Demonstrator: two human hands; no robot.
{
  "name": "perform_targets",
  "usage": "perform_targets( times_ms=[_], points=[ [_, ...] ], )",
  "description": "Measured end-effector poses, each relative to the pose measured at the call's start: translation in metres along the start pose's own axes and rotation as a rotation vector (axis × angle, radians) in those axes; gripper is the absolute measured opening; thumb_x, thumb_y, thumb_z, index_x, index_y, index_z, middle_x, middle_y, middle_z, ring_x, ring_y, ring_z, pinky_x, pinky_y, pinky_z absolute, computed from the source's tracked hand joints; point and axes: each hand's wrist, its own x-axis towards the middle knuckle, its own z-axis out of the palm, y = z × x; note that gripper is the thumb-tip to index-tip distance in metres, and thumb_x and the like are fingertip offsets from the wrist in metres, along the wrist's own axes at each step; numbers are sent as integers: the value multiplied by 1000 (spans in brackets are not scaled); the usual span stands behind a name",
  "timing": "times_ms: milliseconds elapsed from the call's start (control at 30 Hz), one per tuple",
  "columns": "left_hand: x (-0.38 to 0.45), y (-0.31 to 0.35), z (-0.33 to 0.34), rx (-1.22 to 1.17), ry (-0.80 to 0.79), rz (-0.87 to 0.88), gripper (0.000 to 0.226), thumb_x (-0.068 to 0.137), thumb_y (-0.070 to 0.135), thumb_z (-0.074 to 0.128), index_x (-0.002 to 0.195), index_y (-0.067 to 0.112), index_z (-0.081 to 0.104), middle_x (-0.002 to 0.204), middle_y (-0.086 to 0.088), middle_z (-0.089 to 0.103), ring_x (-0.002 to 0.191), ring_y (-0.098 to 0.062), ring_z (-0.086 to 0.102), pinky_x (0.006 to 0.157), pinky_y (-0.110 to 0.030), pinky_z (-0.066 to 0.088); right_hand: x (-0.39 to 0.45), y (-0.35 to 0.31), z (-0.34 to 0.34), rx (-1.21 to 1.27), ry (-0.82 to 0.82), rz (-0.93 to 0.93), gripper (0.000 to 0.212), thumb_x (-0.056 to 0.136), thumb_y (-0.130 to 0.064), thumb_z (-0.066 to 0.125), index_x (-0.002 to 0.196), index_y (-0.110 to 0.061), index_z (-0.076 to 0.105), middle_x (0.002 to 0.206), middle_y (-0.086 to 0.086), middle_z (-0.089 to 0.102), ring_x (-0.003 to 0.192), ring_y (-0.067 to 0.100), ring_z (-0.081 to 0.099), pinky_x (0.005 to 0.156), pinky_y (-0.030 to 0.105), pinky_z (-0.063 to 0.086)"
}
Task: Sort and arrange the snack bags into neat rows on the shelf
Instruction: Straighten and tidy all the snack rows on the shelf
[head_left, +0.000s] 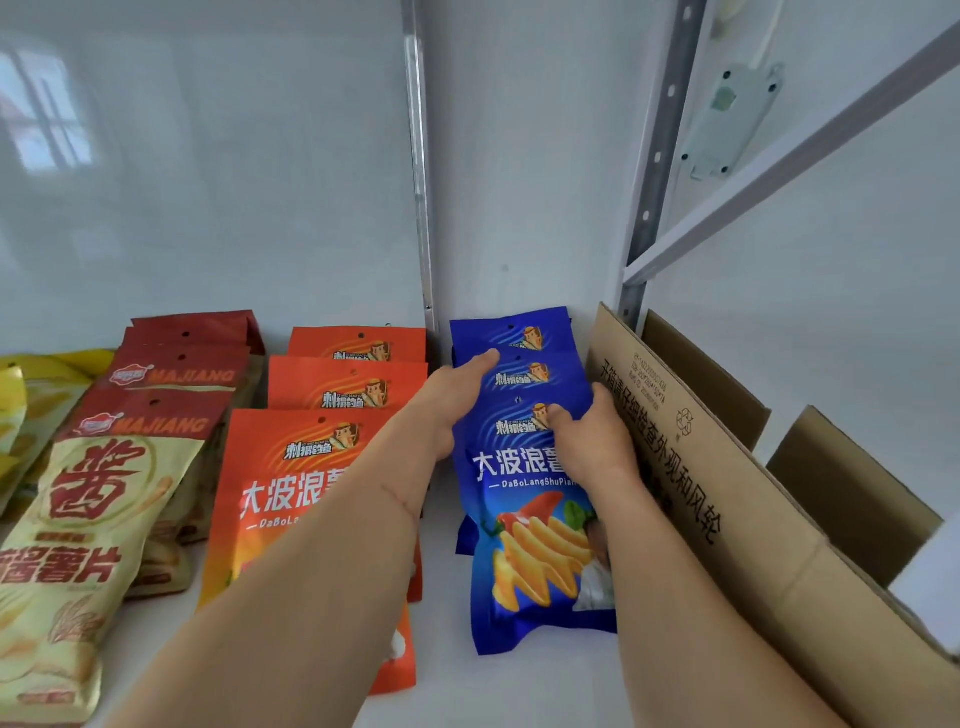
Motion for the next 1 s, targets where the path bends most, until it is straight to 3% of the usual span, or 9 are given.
perform_targets(
  times_ms=[167, 267, 367, 500, 600, 733, 867, 933, 1000],
  points=[
    [-15, -8, -3, -32, 35, 14, 42, 90, 52, 66, 104, 13, 59, 94, -7, 78, 82, -25, 77, 75, -38, 61, -6, -4, -11, -54, 6, -38, 65, 99, -40, 55, 153, -20, 25, 146, 4, 48, 112, 21, 61, 50, 19, 38],
    [-26, -19, -8, -96, 36, 33, 44, 91, 50, 66, 113, 13, 57, 94, -6, 78, 79, -22, 78, 72, -36, 62, -17, 1, -16, -47, 6, -60, 68, 98, -40, 56, 155, -21, 23, 150, 3, 44, 111, 17, 59, 53, 17, 38],
    [-36, -30, -8, -111, 56, 52, 51, 90, 49, 68, 122, 12, 52, 97, -7, 78, 77, -23, 78, 71, -38, 62, -27, 7, -17, -98, 9, -95, 72, 98, -39, 57, 156, -21, 20, 156, 2, 34, 131, 19, 49, 61, 12, 37],
    [-50, -47, 2, -126, 51, 8, 61, 86, 47, 73, 129, 13, 46, 98, -10, 77, 76, -23, 78, 67, -38, 63, -34, 8, -14, -176, 32, -134, 72, 98, -33, 60, 156, -18, 21, 156, 6, 32, 137, 21, 42, 84, 25, 41],
    [-61, -59, 8, -131, 99, 15, 67, 85, 43, 75, 132, 12, 40, 104, -11, 74, 83, -22, 77, 63, -34, 62, -38, 4, -15, -172, 52, -152, 71, 97, -34, 61, 155, -18, 23, 153, 7, 36, 133, 22, 47, 81, 27, 46],
    [-84, -74, 10, -152, 146, 66, 52, 90, 33, 72, 123, 18, 35, 115, -9, 65, 96, -22, 72, 48, -23, 55, -56, 8, -24, -191, 55, -157, 76, 94, -45, 61, 155, -20, 22, 151, 7, 38, 128, 22, 52, 83, 33, 56],
    [-93, -98, 16, -97, 155, 117, 55, 88, 31, 75, 130, 20, 41, 119, -2, 64, 102, -21, 69, 69, -32, 61, -87, 32, -28, -246, 29, -107, 83, 92, -50, 60, 156, -20, 17, 155, 6, 35, 136, 23, 44, 103, 44, 49],
    [-92, -107, 17, -57, 179, 146, 59, 87, 31, 76, 133, 21, 40, 121, 0, 63, 105, -20, 67, 83, -41, 61, -97, 40, -27, -292, 17, -74, 81, 92, -49, 61, 155, -19, 22, 152, 5, 39, 135, 24, 45, 105, 41, 45],
    [-92, -112, 17, -26, 184, 187, 57, 87, 30, 75, 132, 24, 40, 120, 3, 63, 105, -18, 67, 84, -42, 61, -101, 45, -25, -314, 28, -77, 73, 90, -48, 63, 149, -20, 31, 146, 5, 46, 127, 25, 51, 101, 40, 48]
  ],
)
